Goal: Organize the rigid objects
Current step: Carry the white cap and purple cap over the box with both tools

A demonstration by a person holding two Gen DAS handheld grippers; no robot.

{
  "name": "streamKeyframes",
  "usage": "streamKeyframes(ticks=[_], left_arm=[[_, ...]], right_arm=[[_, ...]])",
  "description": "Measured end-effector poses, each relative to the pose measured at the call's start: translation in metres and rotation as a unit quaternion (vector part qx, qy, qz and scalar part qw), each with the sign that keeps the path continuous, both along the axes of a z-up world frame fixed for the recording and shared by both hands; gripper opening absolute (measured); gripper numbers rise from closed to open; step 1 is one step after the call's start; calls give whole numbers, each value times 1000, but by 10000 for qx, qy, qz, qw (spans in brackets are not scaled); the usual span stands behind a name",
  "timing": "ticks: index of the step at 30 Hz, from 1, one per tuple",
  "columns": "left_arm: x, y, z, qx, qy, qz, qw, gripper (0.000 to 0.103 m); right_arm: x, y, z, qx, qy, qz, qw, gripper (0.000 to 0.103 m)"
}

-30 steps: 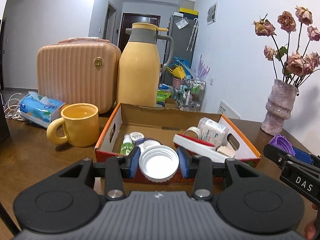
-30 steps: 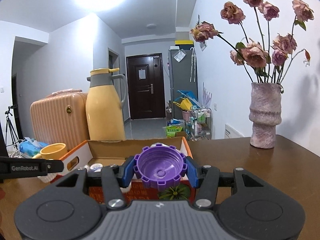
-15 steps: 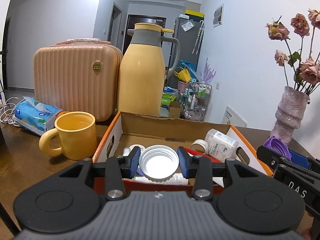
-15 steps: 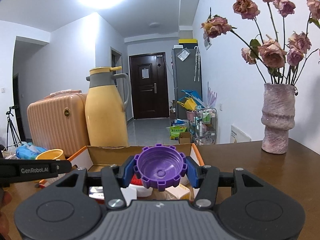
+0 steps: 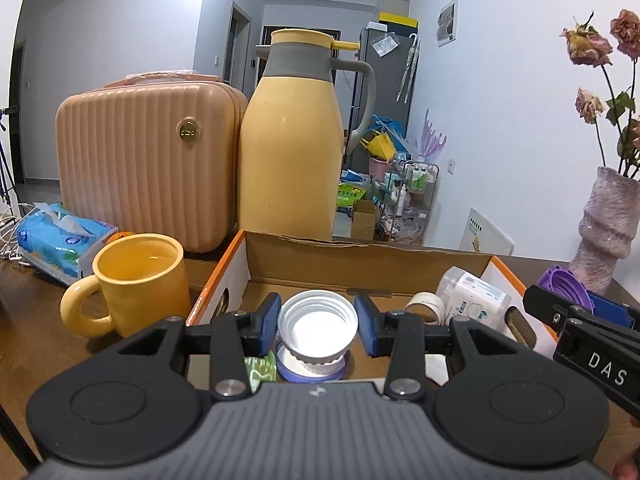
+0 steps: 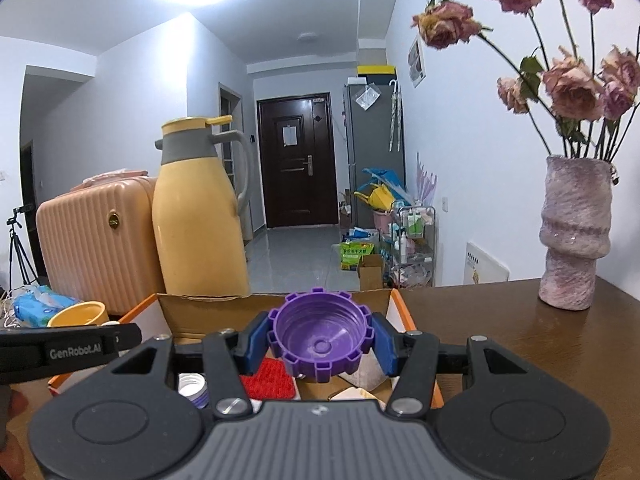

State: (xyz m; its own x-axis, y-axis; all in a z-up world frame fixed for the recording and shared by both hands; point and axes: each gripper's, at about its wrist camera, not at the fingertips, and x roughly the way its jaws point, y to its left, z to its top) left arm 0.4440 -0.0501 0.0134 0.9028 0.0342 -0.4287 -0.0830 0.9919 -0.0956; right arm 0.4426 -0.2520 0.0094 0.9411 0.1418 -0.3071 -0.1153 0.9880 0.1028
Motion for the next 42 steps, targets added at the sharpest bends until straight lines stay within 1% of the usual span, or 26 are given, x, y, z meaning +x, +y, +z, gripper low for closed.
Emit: streamKeyframes(ticks=[9,17,25,42], left_arm=[[25,-1,-3,154,14,34,9999,41],[43,1,-7,260,21,86,9996,41],[55,2,-9,371,17,100,9993,41],[78,11,-16,482,162,106,9987,41]], right_arm=[[24,2,-7,-104,101,59,9999,52],[38,2,-12,-122,203,127,9996,52],[51,3,-17,-243,302,171,9991,52],[71,3,-25,-380,471,295,9977,52]])
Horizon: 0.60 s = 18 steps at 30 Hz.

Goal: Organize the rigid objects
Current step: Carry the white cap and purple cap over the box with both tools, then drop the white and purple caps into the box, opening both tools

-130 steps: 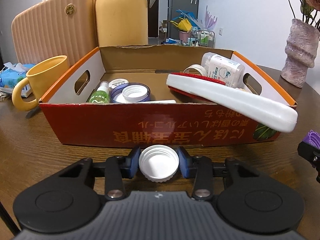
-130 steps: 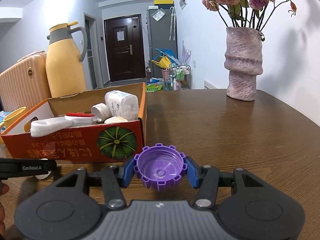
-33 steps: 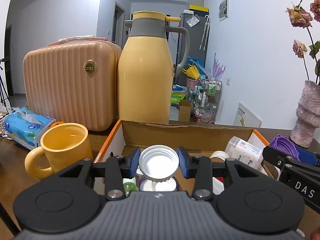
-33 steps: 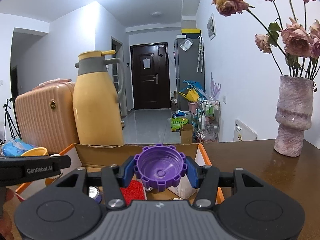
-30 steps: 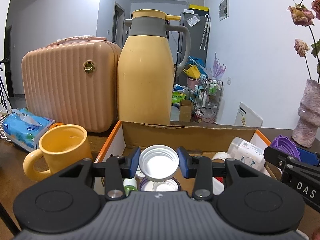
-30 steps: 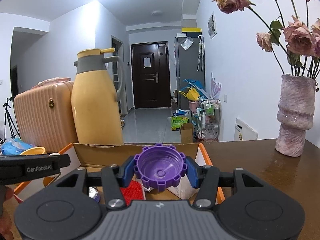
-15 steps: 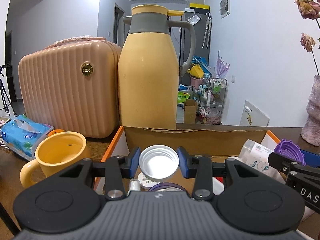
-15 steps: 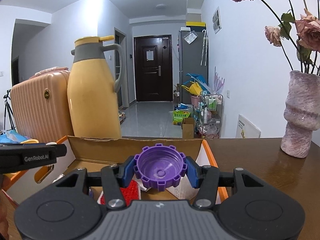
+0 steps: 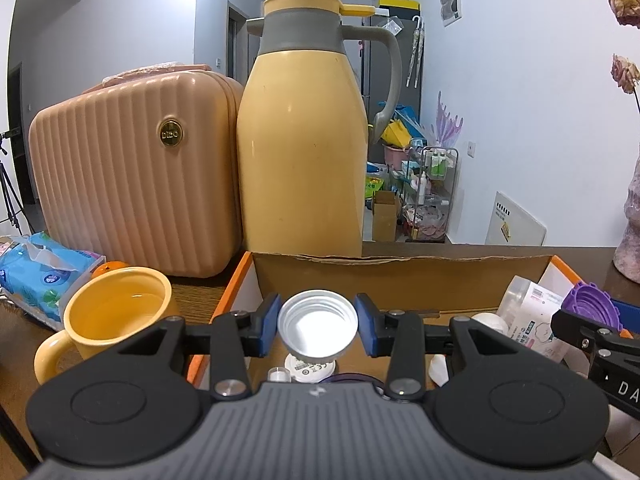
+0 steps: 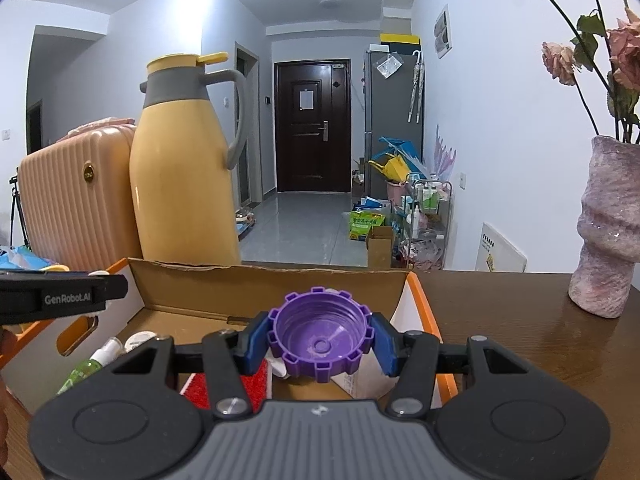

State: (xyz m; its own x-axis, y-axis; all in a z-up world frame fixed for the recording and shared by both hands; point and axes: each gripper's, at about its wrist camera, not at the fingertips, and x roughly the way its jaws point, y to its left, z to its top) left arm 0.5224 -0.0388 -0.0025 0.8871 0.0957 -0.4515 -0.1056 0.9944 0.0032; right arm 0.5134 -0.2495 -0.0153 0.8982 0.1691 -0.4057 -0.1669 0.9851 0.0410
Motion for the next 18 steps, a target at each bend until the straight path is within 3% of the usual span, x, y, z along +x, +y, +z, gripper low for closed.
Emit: streamKeyframes(ticks=[12,15,18], left_arm=[[5,-1,-3,56,70,-110,9999,41],[3,-2,-3,125,49,-85,9999,51],[3,0,-3,76,27,-61,9999,75]], right_arm=[[8,1,0,-43,68,19,10000,53],[7,-1,1,30,51,-35,10000,65],[7,-2,2,60,7,-109,9999,81]])
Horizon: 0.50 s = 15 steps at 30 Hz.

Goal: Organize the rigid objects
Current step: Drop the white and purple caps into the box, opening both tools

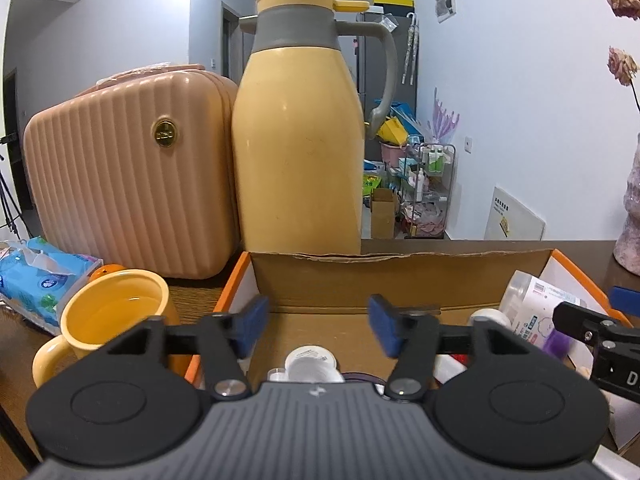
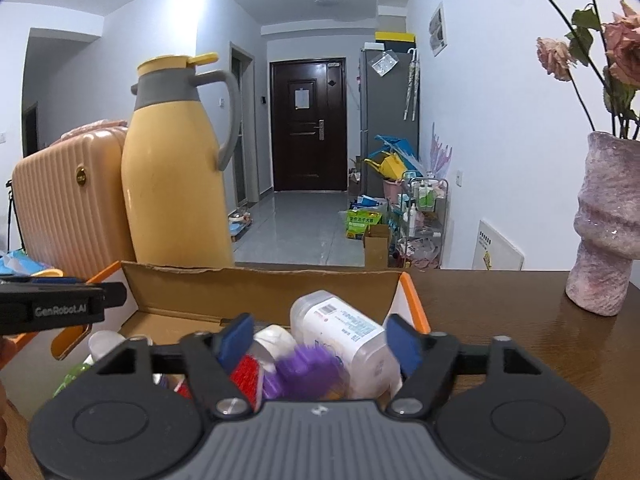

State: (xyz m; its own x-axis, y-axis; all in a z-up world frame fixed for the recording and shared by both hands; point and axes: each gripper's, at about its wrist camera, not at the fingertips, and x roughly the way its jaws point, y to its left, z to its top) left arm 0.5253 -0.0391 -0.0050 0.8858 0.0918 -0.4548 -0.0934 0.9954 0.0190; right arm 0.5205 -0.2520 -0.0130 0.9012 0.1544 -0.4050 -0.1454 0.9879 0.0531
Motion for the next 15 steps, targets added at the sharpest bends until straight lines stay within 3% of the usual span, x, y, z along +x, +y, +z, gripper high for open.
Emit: streamKeyframes(ticks=[4,15], left_arm=[[-3,0,2,58,-113,145,9998,103],[-4,1,2,28,-131,245,9996,103]], right_arm=[[-1,-1,1,-1,-60,-137,9999,101],[-2,-3,0,-111,-67,-274,9995,103]])
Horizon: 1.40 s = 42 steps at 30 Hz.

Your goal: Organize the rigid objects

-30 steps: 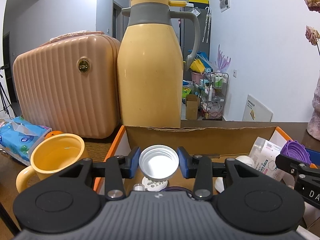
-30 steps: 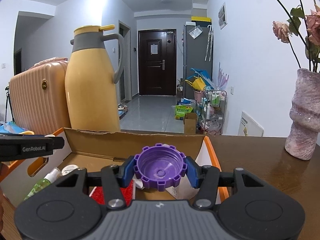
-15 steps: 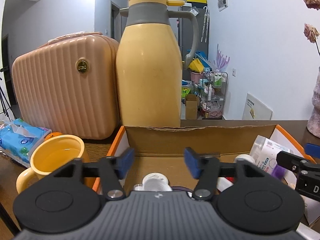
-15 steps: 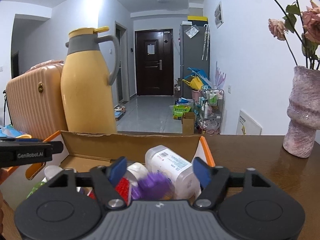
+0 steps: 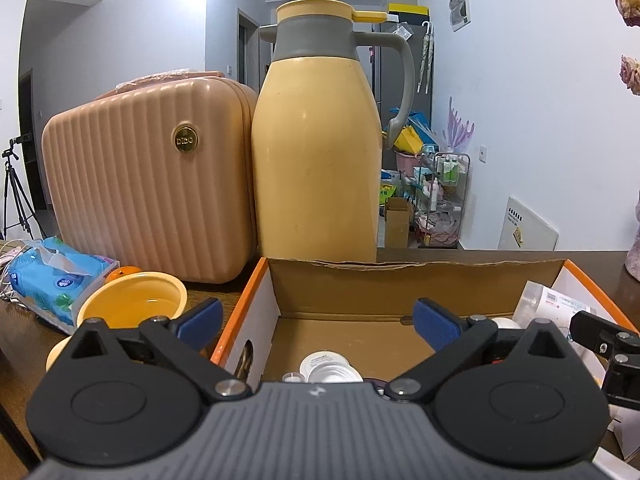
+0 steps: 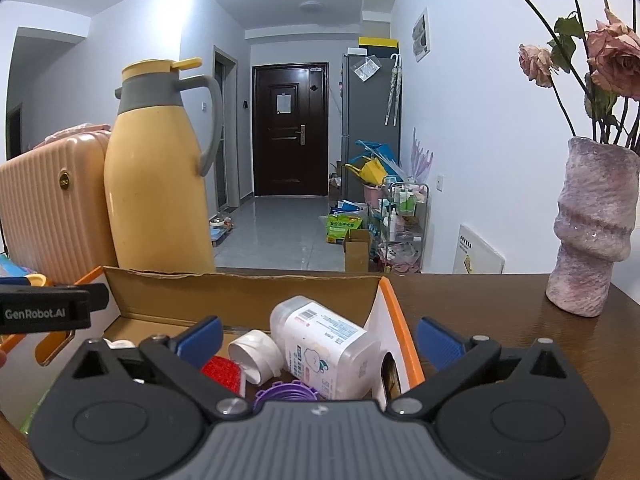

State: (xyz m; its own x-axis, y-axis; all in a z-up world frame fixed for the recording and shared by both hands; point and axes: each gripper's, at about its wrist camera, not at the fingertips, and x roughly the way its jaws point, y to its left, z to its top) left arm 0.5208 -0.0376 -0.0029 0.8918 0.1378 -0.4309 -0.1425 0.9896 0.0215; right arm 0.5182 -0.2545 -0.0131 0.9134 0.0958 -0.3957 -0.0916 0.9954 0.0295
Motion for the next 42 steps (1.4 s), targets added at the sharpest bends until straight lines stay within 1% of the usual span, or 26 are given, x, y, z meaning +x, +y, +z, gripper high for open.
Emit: streamKeyframes(ticks=[12,21,27,32,42], left_arm=[[-1,3,1,-41,21,19,10000,103],[-5,4,6,-72,36,-51,10000,103],[-19,-3,14,-3,-109,-123,9999,103],[-32,-6,17,25,-168,-180,9997,103],[-67,-6,19,30,-216,-173,9996,103]], right_arm=[[-2,1,2,-18,-34,-28,10000,103],[-11,-1,9,9,-169,-78,9998,103],[-22,0,13,-7,-248,-82,9997,103],[-36,-3,17,15,-391,-238,9990,103],[-74,-6,22,100,-551,-374,9977,103]])
